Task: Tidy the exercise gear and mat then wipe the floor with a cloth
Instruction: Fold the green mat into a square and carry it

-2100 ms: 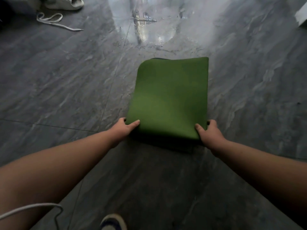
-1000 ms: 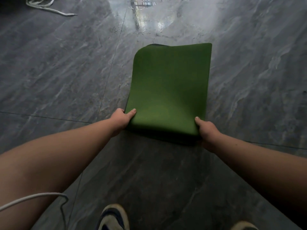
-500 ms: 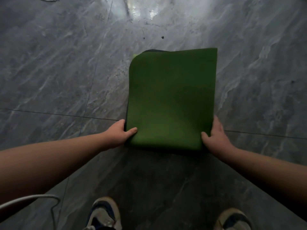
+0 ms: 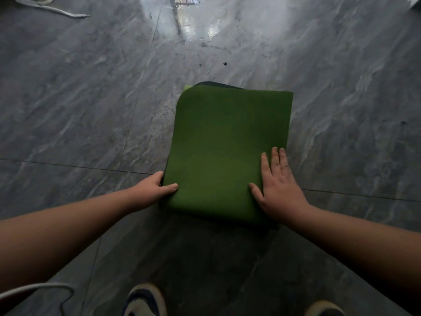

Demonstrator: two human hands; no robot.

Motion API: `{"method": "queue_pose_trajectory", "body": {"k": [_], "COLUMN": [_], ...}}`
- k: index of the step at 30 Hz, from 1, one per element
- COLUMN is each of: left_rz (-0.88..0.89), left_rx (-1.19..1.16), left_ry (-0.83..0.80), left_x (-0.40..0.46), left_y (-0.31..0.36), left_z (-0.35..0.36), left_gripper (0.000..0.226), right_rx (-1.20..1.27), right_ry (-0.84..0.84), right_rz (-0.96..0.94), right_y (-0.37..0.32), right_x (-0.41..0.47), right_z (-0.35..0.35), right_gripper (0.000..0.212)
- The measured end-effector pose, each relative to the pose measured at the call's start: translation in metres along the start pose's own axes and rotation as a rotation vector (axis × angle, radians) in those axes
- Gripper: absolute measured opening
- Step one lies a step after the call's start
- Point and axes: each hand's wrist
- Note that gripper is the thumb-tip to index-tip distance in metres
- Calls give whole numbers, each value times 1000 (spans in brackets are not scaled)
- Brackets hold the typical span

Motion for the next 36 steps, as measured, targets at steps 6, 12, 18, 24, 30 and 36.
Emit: {"method": "queue_pose_trajectory", "body": {"k": [6, 12, 18, 24, 30, 36], "left_rz": [-164, 499, 226, 181, 172, 227], "left_rx": [444, 1080, 1255, 1298, 1284, 1169], "left_ry": [121, 464, 184, 155, 147, 239], "left_x": [12, 17, 49, 59, 59, 54], "left_y": [2, 19, 34, 28, 29, 44], "left_z": [4, 40, 73, 75, 73, 54], "left_gripper": [56, 63, 72, 70, 70, 76], "right_rx": [11, -44, -60, -189, -61, -69], "right_ry": [-58, -59, -96, 77, -10, -91], "right_rz": [40, 77, 89, -30, 79, 65], "right_y": [-2, -4, -6, -17, -5, 5], "right_x": [13, 18, 21, 21, 87, 99], "right_z": [19, 31, 30, -1, -42, -20], "right_gripper": [90, 89, 90, 86, 84, 95]}}
Point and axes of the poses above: each hand's wrist, its own x-axis towards the middle knuckle, its own z-axis out of the palm, y = z × x, and after that the axes turned 9 degrees about -y, right-handed
